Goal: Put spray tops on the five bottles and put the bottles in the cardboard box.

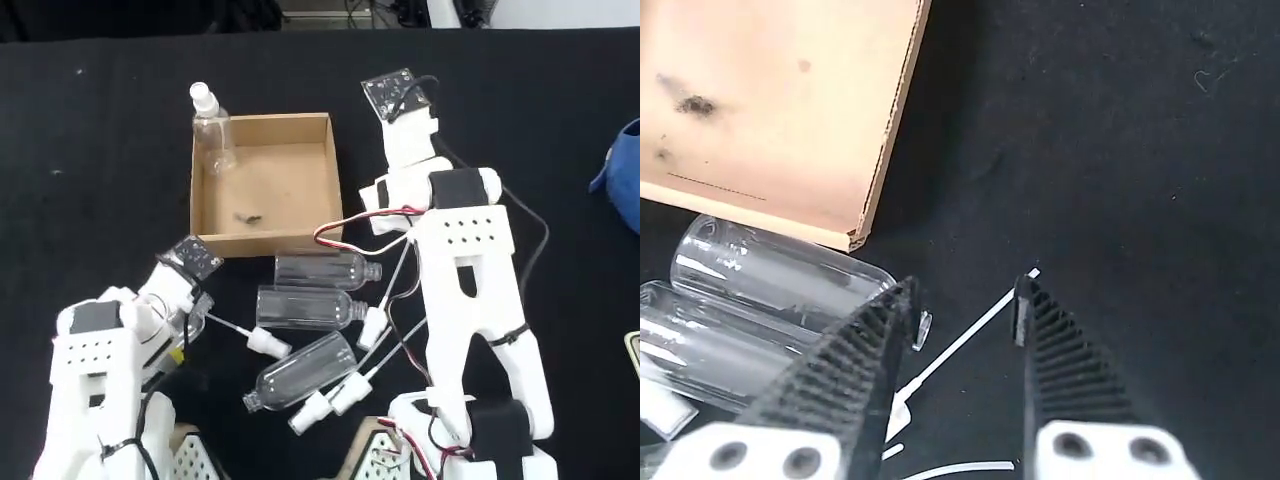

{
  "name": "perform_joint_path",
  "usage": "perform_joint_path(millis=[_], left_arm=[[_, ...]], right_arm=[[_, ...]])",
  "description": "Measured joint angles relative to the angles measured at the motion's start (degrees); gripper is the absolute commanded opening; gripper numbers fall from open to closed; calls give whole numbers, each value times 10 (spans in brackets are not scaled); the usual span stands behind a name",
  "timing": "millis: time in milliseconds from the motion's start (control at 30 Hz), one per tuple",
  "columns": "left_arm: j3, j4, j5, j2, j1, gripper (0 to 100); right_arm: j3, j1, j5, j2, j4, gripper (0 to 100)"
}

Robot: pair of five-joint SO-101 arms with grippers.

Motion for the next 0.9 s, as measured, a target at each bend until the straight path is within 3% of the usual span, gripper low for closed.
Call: perform_joint_path(millis=[267,533,700,900], left_arm=[[-107,115,-5,0,-23,30],[-146,122,-105,0,-214,30],[-128,48,-114,0,-341,29],[-71,-47,-113,0,-424,29]], right_arm=[[0,0,0,0,2,145],[0,0,0,-9,10,145],[0,-39,0,-10,40,145],[-28,-97,31,-10,126,144]])
